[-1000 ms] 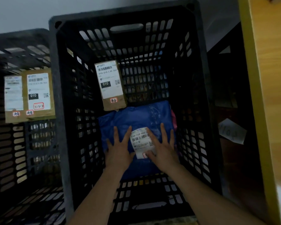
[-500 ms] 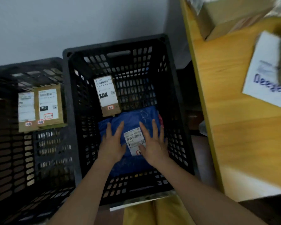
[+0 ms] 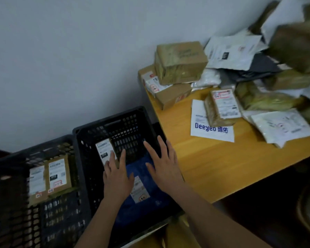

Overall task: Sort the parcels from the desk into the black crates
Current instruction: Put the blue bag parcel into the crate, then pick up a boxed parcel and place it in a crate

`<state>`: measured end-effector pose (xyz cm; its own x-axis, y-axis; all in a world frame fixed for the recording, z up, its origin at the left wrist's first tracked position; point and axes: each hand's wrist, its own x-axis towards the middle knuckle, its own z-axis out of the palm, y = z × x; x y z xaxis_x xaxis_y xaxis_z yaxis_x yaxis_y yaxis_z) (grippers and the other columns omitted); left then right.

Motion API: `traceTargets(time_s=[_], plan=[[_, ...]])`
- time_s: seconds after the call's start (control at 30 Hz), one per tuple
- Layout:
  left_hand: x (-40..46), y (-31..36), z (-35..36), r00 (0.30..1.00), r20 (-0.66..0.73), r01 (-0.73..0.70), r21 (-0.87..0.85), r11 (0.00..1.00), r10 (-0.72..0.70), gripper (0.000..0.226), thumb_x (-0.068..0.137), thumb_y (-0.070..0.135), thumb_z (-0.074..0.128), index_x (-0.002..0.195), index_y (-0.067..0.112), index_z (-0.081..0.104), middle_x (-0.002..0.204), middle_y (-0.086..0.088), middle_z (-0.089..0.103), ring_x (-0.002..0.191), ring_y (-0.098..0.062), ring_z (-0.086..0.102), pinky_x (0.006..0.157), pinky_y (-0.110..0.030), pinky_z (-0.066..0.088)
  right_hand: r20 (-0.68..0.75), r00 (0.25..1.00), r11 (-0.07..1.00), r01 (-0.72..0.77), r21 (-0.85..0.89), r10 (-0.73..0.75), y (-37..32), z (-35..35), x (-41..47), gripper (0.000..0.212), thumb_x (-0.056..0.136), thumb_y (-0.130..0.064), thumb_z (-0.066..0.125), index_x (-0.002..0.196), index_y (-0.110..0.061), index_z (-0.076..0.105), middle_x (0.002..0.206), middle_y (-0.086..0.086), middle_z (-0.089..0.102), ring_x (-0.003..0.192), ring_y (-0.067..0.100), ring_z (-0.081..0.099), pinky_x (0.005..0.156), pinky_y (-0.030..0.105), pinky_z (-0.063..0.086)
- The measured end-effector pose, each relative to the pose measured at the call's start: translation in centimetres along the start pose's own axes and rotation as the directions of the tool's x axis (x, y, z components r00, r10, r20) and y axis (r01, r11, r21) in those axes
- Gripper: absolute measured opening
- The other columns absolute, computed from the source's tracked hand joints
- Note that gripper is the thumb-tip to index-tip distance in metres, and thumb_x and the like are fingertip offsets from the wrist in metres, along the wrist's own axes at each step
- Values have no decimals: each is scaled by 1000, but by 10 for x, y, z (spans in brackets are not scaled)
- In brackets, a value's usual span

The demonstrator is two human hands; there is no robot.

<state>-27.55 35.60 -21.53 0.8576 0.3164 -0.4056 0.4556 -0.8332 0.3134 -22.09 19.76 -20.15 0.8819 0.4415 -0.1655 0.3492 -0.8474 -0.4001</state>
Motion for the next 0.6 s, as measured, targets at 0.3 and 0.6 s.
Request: traceTargets(time_s=[0.3,0.6], plan=[[10,122,-24,969,7,-246,79,966,247,81,100,41,46,155,27,-13,162,-10,-16,149,-36,0,121,-46,17,-79,969,971,-238,-35,235,97,-100,-12,69,104,-38,41,155,-42,-6,164,6,-14,150,35,-13,121,55,8],[41,244,-8,950,108,-291,-48,956,294,86,97,33,54,156,25,-8,163,-5,-9,150,-30,-6,121,-48,15,-70,929,929,-355,106,364,198,-164,3,72,102,-40,46,157,-32,0,163,7,-10,149,35,-7,121,51,13]])
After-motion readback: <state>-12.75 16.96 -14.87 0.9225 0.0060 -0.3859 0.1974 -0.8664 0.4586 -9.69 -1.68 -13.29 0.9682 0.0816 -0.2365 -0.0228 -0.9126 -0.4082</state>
